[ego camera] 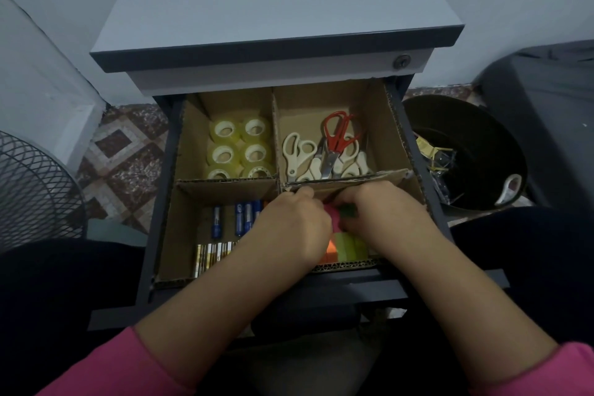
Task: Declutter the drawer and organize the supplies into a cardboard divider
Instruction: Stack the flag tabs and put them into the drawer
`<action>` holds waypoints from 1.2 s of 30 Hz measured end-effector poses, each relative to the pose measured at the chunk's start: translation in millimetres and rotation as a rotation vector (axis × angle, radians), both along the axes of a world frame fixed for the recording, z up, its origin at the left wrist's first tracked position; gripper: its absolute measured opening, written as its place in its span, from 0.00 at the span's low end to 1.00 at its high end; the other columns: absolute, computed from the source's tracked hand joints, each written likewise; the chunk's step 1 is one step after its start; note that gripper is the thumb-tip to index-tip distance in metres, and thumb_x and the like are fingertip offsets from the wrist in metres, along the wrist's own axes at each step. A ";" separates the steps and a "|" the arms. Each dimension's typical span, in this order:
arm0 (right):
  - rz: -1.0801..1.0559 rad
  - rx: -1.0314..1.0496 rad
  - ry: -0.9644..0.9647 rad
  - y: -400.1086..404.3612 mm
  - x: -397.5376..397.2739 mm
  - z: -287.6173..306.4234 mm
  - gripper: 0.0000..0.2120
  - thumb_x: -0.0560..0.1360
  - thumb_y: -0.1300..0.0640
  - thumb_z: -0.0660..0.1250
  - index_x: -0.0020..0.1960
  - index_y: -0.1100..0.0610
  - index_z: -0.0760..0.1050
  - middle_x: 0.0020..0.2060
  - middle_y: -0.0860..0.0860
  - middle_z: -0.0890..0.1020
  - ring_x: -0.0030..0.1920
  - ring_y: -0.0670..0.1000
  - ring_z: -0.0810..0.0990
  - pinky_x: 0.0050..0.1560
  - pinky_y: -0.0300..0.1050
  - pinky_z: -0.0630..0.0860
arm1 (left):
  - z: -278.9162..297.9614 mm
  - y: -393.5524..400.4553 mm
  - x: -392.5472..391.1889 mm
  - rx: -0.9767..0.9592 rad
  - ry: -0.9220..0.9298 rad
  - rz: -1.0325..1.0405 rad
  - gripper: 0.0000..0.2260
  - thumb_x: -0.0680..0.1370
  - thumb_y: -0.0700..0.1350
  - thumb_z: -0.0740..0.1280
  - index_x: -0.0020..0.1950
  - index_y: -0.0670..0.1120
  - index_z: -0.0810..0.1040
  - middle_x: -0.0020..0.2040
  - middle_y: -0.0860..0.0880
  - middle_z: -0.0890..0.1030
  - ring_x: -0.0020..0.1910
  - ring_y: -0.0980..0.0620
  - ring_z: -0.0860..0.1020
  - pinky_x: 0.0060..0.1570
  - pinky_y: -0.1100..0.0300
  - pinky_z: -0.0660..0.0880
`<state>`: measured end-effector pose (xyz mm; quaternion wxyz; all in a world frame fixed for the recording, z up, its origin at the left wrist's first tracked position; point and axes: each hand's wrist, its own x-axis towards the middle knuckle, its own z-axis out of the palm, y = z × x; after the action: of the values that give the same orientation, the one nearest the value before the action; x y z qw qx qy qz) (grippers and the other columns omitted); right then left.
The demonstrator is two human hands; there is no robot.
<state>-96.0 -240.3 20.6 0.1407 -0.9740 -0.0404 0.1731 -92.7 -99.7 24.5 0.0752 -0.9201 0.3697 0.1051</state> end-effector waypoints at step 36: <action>0.110 0.017 -0.036 -3.1 -4.0 1.1 0.13 0.77 0.49 0.63 0.59 0.38 0.77 0.51 0.44 0.82 0.52 0.48 0.79 0.47 0.42 0.77 | 23.1 19.9 5.1 -0.031 0.079 0.094 0.15 0.78 0.39 0.60 0.62 0.51 0.75 0.52 0.50 0.72 0.52 0.51 0.71 0.54 0.57 0.73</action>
<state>-100.0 -243.4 21.7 0.1386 -0.9720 -0.0979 0.1629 -87.7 -79.8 47.6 0.0412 -0.9327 0.3302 0.1390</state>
